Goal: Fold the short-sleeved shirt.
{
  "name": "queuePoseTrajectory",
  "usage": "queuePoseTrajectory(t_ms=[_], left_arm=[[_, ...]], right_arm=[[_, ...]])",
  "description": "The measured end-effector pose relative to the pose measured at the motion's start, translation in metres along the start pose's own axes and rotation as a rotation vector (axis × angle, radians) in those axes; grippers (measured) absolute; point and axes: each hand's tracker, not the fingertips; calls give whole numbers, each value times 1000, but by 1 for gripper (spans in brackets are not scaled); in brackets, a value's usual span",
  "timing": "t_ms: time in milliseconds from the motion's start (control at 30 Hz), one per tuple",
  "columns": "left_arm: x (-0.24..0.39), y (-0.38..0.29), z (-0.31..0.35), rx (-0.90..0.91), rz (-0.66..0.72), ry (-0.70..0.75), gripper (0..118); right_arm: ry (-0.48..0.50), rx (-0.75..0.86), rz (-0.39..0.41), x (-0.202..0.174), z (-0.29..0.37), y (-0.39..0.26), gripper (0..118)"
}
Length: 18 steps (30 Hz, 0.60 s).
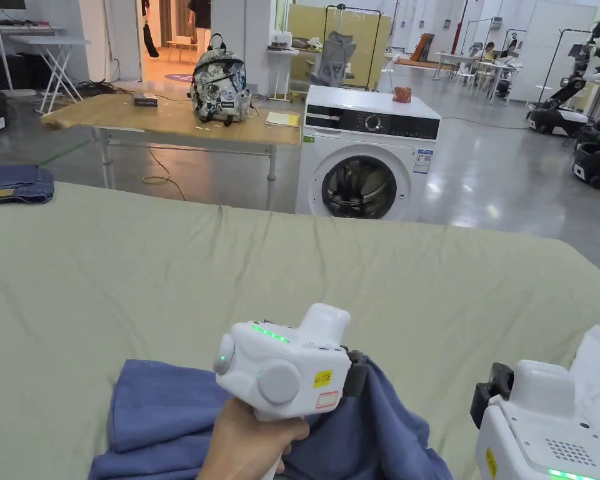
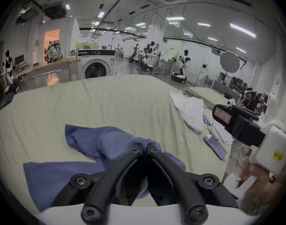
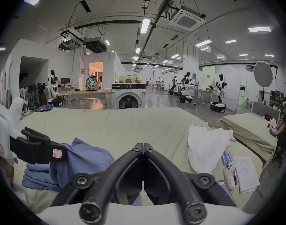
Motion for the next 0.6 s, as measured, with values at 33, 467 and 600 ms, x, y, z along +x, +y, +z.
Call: queuePoseTrajectory(t_ms=[33,467,600], left_arm=[[-1,-1,2,12,4,5,4],[-54,-2,101,193,57,197,87],[-67,-33,121,201,38,343,8]], right_arm=[[0,-2,0,-1,0,0,0],[58,14,10,-30,-1,9,0],[82,27,14,-43,-2,11,0]])
